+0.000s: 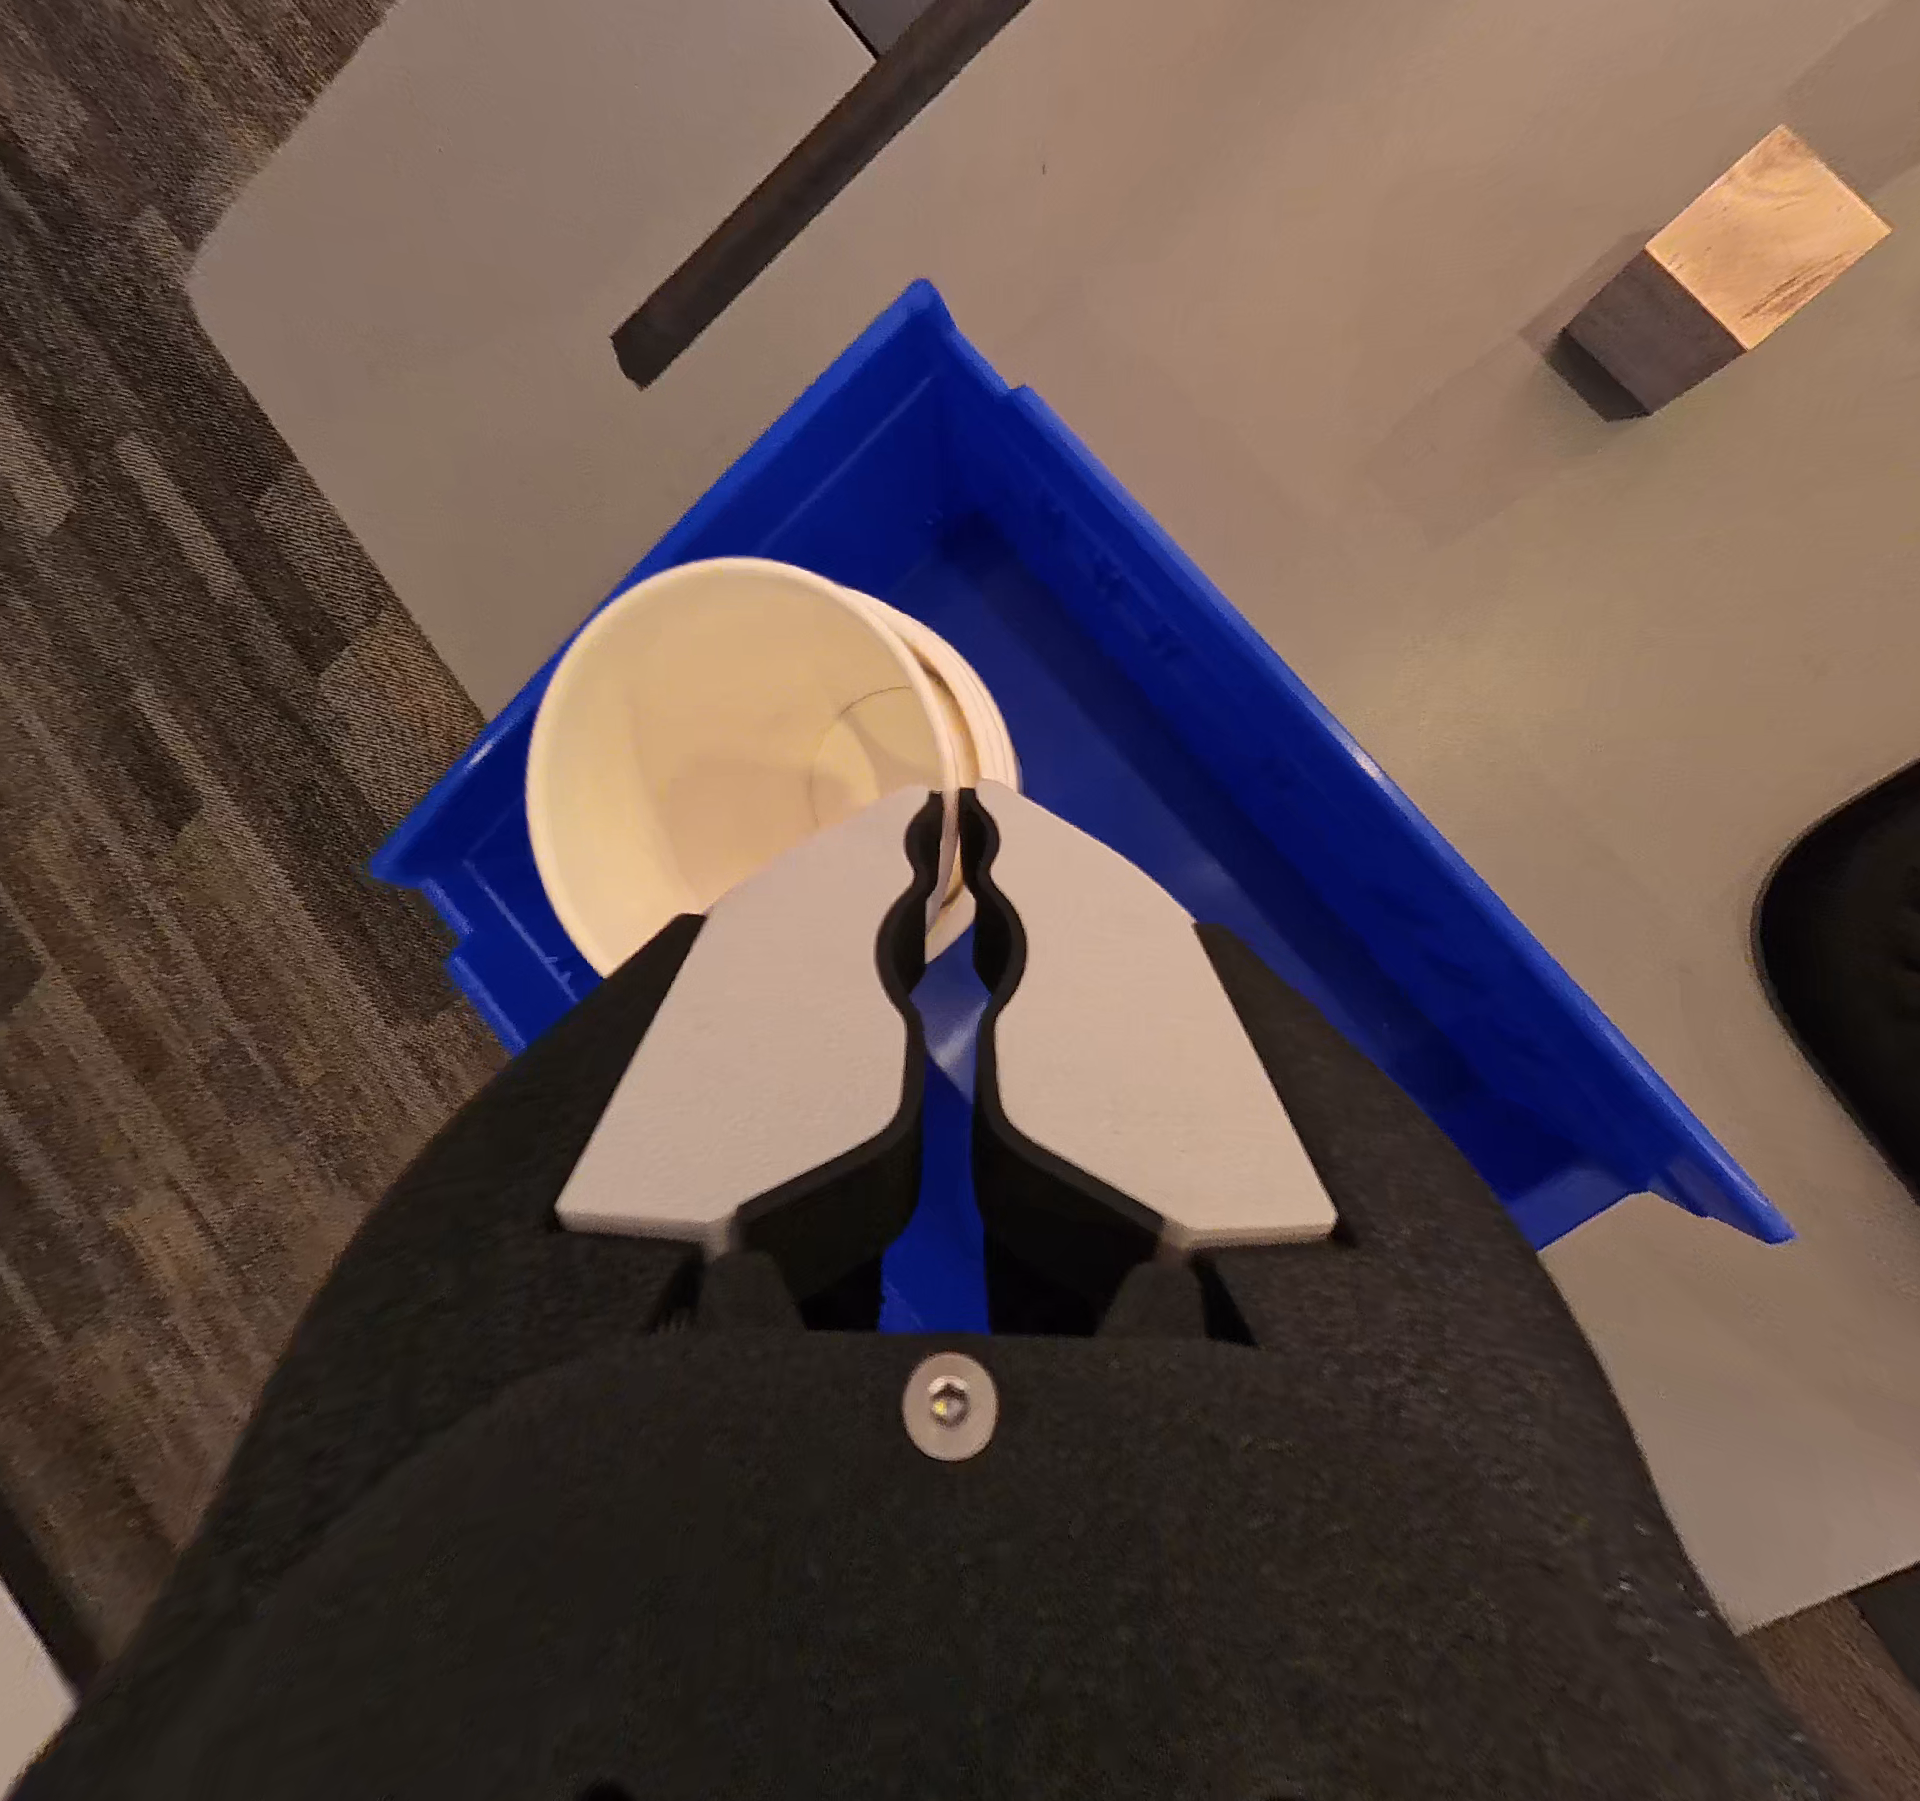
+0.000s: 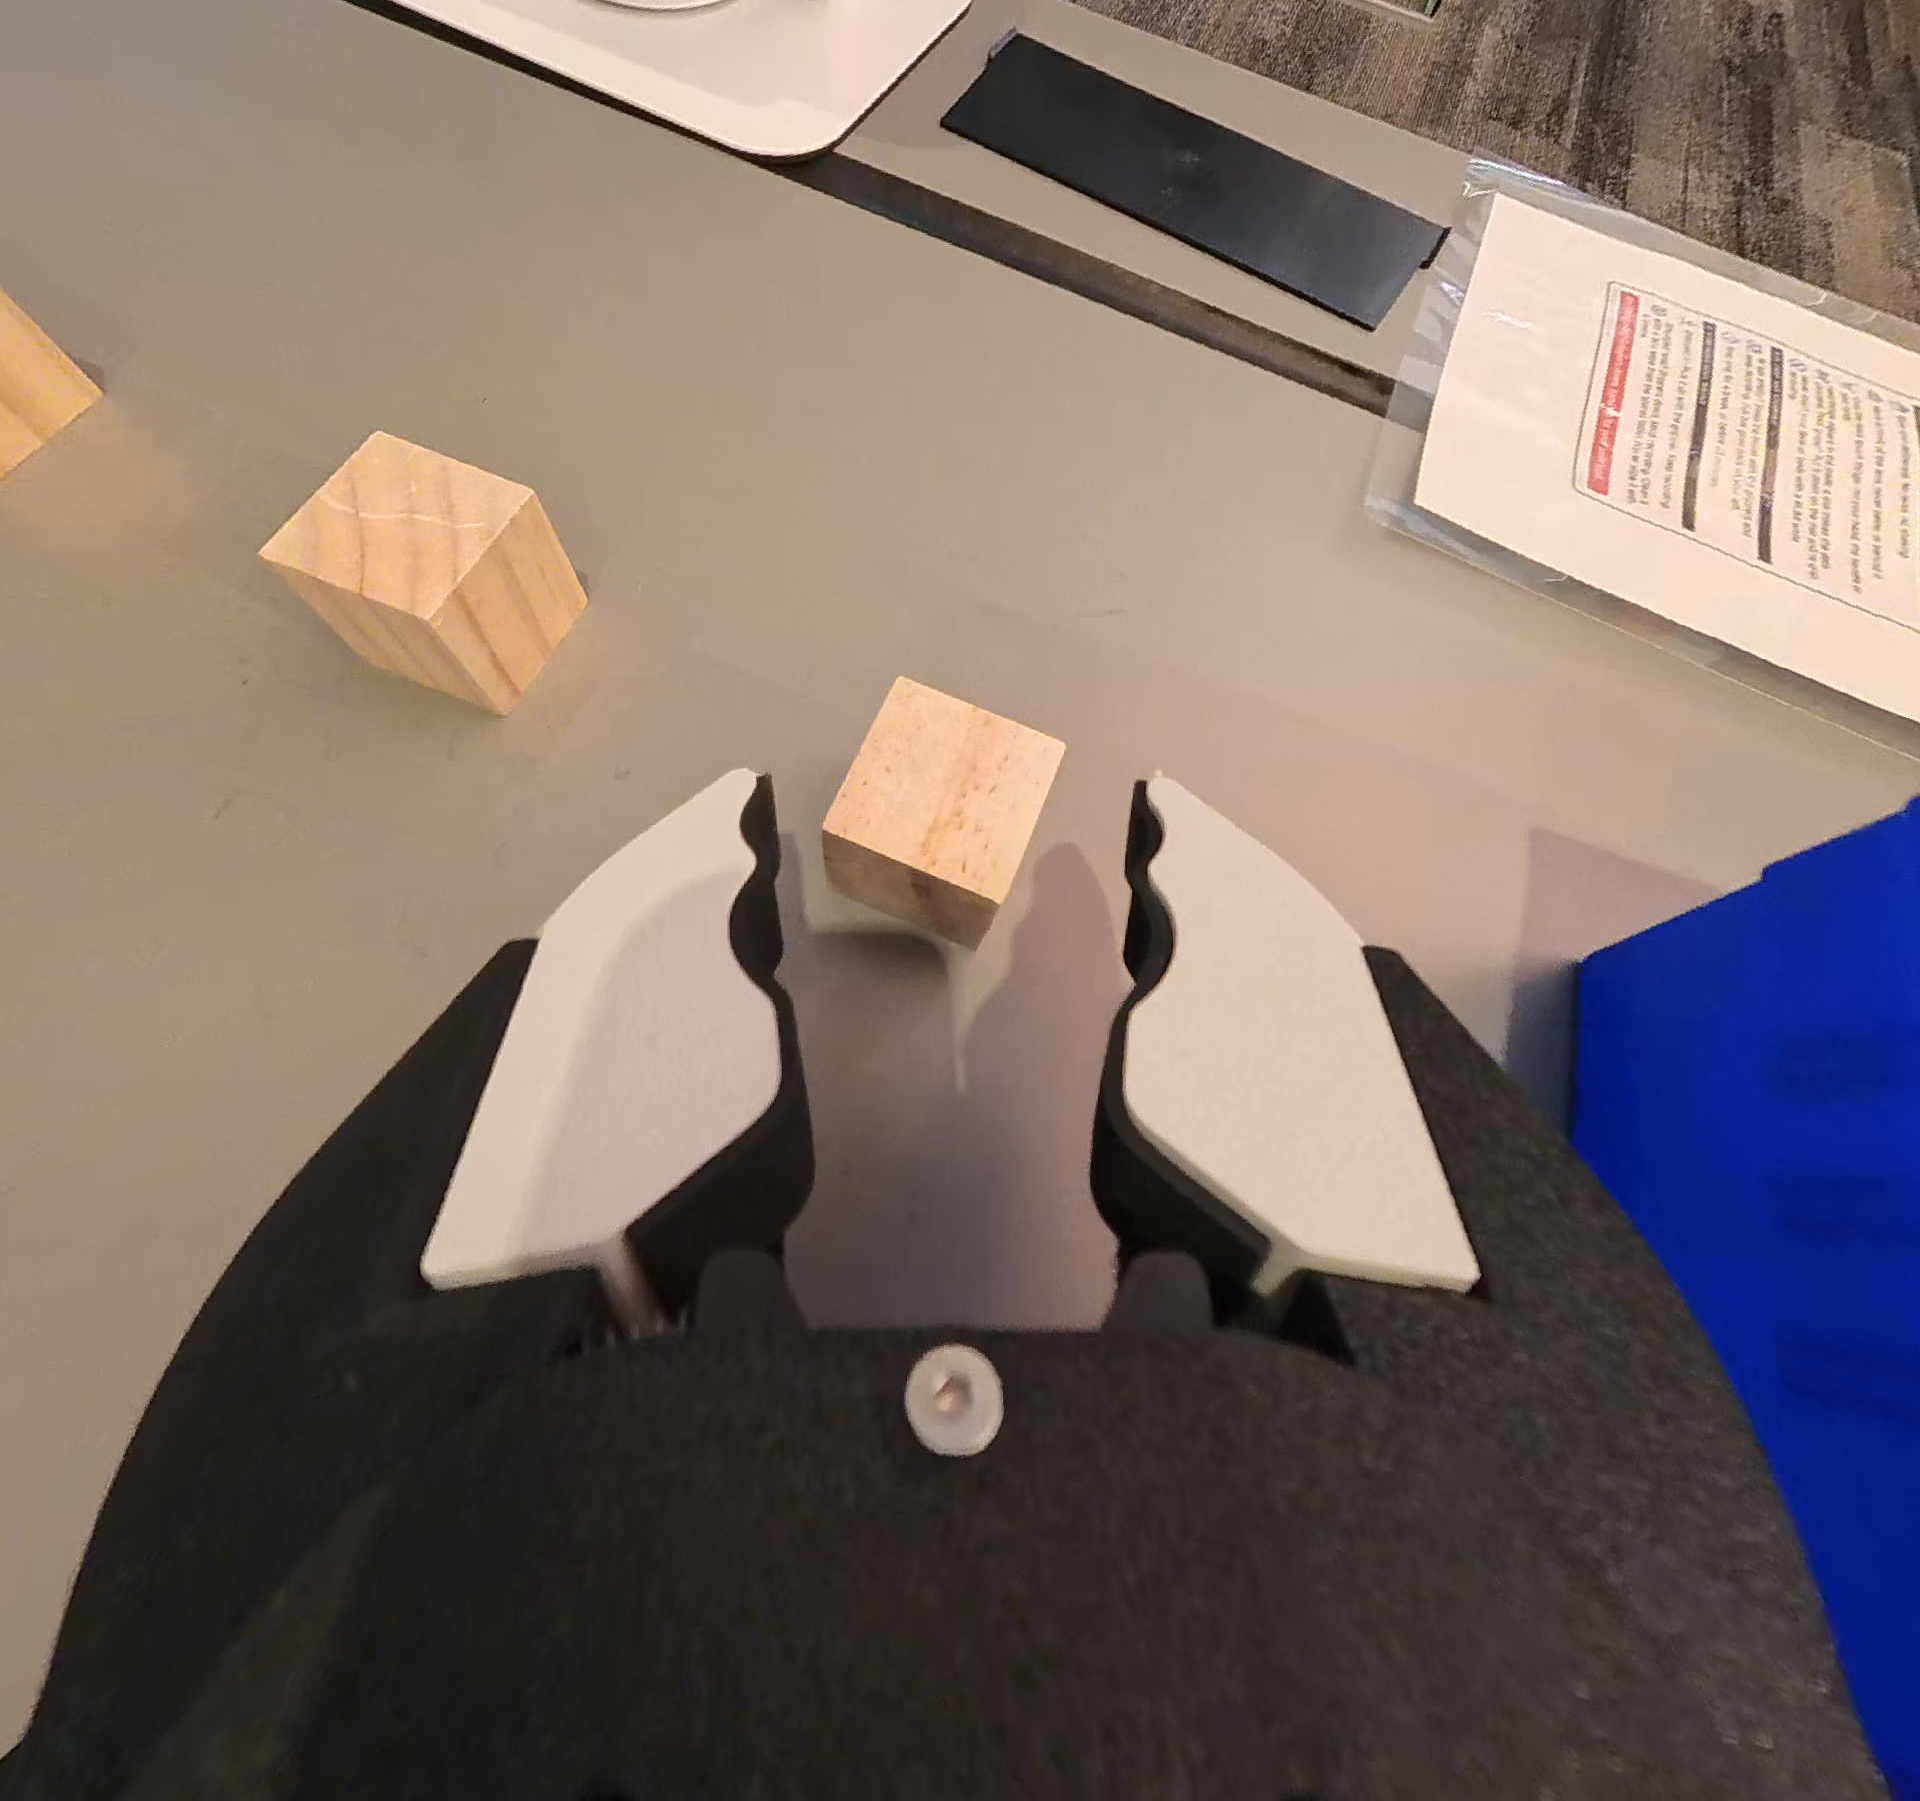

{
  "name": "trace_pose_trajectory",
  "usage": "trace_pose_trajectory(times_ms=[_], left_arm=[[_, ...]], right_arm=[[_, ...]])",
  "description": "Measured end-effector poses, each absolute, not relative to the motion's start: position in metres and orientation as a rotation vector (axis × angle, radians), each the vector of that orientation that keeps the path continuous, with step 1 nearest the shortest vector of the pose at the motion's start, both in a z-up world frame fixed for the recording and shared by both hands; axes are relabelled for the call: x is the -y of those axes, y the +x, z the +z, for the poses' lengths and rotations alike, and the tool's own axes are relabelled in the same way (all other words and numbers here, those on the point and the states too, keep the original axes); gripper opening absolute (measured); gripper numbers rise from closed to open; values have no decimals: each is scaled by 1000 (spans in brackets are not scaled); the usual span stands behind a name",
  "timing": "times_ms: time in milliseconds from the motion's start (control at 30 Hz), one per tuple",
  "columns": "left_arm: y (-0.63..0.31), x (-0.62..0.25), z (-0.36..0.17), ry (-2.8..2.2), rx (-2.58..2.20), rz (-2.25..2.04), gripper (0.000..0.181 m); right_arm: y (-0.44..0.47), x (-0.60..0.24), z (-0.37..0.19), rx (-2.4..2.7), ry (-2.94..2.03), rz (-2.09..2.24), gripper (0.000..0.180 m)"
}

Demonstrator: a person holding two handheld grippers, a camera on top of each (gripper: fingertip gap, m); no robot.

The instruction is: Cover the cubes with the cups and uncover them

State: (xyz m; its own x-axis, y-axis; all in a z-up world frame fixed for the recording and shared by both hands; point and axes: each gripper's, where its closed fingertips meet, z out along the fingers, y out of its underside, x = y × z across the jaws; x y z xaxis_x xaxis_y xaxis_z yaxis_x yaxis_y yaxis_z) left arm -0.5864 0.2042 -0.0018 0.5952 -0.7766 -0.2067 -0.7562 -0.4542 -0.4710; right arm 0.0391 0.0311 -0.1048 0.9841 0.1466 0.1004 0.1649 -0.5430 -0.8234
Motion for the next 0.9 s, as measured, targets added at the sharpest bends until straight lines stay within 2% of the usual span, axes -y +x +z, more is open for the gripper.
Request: trace_pose_trajectory(times_ms=[233,400,600,900], left_arm=[[-583,-201,37,-2205,-1234,42,3],[-576,-187,86,-2113,-1267,108,3],[-517,-147,147,-1921,-1359,71,3],[-356,-71,135,-1690,-1531,-202,2]], right_arm=[[38,-31,-106,232,-2159,-34,64],[37,-33,-99,222,-2122,-34,64],[23,-34,-65,223,-1960,24,63],[-91,-21,-1,453,-1580,517,67]])
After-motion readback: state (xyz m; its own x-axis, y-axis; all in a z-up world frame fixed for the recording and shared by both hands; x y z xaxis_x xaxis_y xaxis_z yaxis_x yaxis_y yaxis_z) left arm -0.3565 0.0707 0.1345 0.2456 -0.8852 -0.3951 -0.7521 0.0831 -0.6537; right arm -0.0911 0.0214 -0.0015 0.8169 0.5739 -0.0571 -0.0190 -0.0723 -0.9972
